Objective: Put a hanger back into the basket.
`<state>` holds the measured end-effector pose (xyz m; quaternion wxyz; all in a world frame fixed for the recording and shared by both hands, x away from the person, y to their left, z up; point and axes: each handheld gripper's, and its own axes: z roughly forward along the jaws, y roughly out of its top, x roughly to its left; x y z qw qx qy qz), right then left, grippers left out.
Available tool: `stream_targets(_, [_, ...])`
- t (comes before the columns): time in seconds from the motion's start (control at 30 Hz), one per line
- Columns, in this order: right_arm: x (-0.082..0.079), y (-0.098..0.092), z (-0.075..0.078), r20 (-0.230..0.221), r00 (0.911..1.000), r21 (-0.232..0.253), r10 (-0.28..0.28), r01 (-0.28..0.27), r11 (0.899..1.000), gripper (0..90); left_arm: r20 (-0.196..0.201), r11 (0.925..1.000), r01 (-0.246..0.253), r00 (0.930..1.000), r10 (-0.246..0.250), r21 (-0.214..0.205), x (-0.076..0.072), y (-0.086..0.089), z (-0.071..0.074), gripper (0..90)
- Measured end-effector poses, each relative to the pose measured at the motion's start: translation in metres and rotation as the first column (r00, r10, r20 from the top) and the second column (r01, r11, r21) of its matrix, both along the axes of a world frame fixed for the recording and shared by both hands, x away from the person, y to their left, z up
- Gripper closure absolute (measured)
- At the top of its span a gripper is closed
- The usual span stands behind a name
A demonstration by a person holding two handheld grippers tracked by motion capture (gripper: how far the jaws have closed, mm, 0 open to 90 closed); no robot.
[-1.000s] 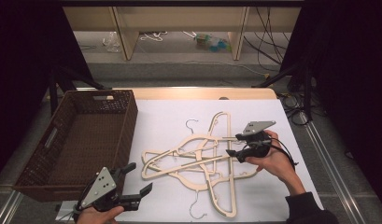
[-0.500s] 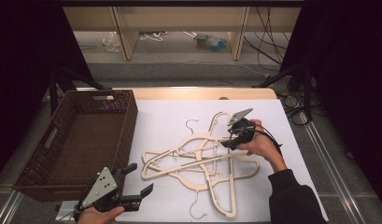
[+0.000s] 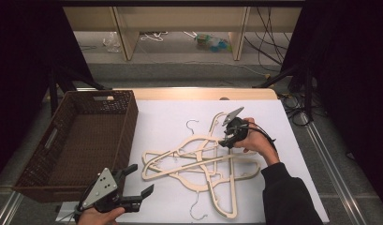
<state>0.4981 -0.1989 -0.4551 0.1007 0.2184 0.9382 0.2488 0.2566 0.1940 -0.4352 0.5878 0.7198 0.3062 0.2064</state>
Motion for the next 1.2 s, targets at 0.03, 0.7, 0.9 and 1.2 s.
stream_targets(0.03, [0.0, 0.0, 0.0, 0.0, 1.0, 0.0, 0.0, 0.0, 1.0, 43.1, 0.0, 1.0, 0.0, 1.0, 0.0, 0.0, 0.0, 0.0, 0.0, 16.0])
stream_targets(0.7, [0.011, 0.003, -0.008, -0.086, 0.9945, -0.068, 0.06, -0.066, 0.996, 68.3, 0.0, 1.0, 0.003, 1.0, -0.003, 0.006, 0.0, 0.0, 0.0, 16.2])
stream_targets(0.9, [0.007, 0.006, -0.006, -0.079, 0.9913, -0.111, 0.106, -0.114, 0.987, 72.4, -0.004, 1.0, 0.005, 1.0, -0.005, 0.004, 0.0, 0.0, 0.0, 16.3])
stream_targets(1.2, [0.002, 0.007, -0.005, -0.055, 0.9674, -0.16, 0.247, -0.253, 0.954, 79.6, -0.003, 0.9999, 0.009, 1.0, -0.009, 0.006, 0.0, -0.001, 0.0, 16.3])
